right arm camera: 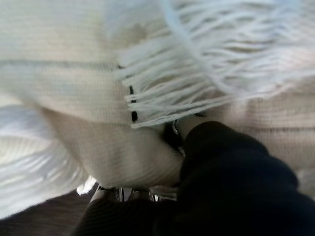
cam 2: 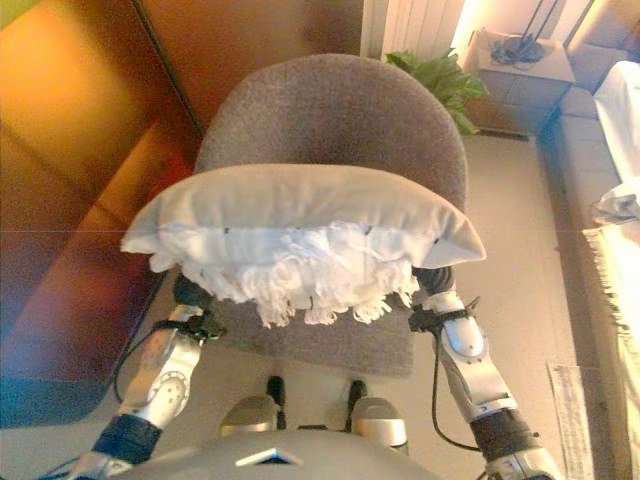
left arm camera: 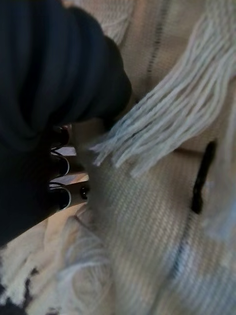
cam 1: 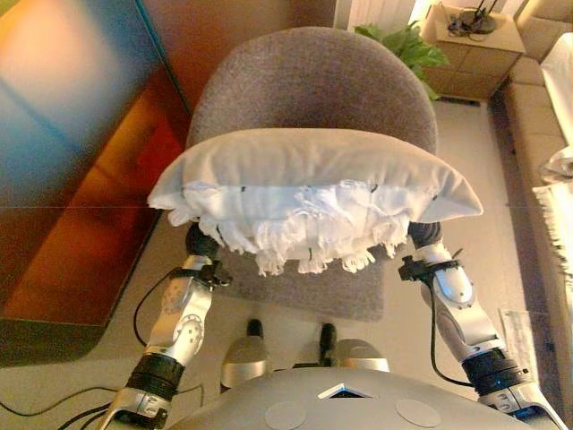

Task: Pick up the cushion and take it to the sofa

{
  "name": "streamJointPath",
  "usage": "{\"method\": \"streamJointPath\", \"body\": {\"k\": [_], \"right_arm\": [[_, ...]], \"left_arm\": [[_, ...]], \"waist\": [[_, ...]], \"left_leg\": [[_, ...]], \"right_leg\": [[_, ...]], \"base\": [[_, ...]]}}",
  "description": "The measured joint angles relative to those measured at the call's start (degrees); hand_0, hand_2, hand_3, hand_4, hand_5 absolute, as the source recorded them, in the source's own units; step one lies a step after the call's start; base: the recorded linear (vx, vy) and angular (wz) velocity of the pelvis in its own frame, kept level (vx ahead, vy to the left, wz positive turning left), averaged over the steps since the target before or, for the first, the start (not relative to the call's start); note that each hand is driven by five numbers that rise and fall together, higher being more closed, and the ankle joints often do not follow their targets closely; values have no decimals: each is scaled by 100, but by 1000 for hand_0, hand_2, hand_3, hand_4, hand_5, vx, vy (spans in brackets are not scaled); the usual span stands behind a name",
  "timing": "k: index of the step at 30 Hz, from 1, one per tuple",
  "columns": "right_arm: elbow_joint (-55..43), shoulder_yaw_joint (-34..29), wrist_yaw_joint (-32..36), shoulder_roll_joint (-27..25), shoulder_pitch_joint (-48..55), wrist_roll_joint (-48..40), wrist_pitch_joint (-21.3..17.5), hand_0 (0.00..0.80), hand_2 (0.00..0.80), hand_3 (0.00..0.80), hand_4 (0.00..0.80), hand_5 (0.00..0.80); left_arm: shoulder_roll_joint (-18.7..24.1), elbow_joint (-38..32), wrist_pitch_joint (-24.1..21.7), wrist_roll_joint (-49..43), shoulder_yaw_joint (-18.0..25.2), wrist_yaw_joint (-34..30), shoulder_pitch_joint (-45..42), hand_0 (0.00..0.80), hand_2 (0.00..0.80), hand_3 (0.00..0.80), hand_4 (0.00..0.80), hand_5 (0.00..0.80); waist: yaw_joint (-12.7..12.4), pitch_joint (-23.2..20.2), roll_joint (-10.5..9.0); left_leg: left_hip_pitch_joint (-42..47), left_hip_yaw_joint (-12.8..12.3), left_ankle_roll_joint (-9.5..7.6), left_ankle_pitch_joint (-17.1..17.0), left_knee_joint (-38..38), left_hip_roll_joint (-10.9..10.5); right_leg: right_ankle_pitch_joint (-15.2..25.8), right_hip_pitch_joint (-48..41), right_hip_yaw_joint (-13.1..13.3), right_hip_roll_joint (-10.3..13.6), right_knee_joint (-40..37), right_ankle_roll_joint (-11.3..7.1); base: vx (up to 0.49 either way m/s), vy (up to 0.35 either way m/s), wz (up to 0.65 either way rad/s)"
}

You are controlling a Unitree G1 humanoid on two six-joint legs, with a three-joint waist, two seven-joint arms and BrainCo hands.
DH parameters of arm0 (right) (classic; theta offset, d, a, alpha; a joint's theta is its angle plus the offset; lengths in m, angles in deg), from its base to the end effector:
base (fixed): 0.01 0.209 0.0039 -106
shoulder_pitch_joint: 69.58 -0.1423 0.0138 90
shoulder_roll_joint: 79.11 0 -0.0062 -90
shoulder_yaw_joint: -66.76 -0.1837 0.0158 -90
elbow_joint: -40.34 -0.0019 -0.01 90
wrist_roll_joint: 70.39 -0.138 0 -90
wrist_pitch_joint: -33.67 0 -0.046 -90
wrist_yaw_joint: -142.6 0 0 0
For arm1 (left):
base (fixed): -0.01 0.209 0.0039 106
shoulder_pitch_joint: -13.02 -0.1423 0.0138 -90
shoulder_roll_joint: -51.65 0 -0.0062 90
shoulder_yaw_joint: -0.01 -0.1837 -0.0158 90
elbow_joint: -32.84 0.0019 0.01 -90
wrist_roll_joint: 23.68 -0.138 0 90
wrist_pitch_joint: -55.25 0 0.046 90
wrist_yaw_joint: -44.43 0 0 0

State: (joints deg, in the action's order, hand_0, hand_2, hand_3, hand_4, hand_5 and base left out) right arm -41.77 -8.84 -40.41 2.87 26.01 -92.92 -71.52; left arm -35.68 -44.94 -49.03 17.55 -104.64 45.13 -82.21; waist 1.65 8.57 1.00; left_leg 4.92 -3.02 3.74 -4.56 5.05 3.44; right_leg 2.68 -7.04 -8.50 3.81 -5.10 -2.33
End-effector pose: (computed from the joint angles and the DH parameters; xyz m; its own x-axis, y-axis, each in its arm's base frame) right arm 0.1732 -0.1967 0.0136 0.9934 0.1011 -0.0546 -0.1018 0.9948 -0.0101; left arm 0.1714 0.1847 -0.0035 0.9887 -0.0435 -0.1437 -0.0123 0.9303 -0.3667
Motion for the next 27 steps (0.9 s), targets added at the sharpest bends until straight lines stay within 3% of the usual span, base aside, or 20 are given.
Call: {"method": "streamJointPath", "body": {"k": [2,5,7,17,27], "right_arm": [[188,106,10,184,-21,-23,197,800,800,800,800,800],[493,270,9,356,-200,-14,415,800,800,800,800,800],[721,354,-11,373,-340,-12,458,800,800,800,800,800],[1844,451,-313,575,-1172,-13,718,800,800,800,800,800],[2509,864,-1211,701,-2145,-353,947,800,800,800,800,800]], "left_arm": [[40,208,166,-2,22,121,5,800,800,800,800,800],[57,445,348,-75,122,223,18,800,800,800,800,800],[70,614,391,-230,135,271,109,800,800,800,800,800],[-127,1715,403,-507,66,409,833,800,800,800,800,800],[-133,2700,435,-686,-210,679,1919,800,800,800,800,800]], "waist": [[34,-10,-18],[-3,-21,-32],[-115,-21,-32],[-107,-128,-116],[-77,-189,-115]], "left_leg": [[42,7,-96,43,1,-164],[71,7,-137,67,-2,-237],[73,5,-138,69,0,-231],[35,21,-153,46,35,-184],[-363,30,-138,-91,8,-159]], "right_leg": [[-10,-55,4,162,-6,-132],[-30,-93,4,245,-5,-197],[-29,-93,3,238,-4,-197],[-3,-82,-2,195,-4,-158],[124,332,1,168,-1,-118]], "base": [[175,59,9],[112,52,4],[79,44,2],[52,11,1],[-70,14,0]]}}
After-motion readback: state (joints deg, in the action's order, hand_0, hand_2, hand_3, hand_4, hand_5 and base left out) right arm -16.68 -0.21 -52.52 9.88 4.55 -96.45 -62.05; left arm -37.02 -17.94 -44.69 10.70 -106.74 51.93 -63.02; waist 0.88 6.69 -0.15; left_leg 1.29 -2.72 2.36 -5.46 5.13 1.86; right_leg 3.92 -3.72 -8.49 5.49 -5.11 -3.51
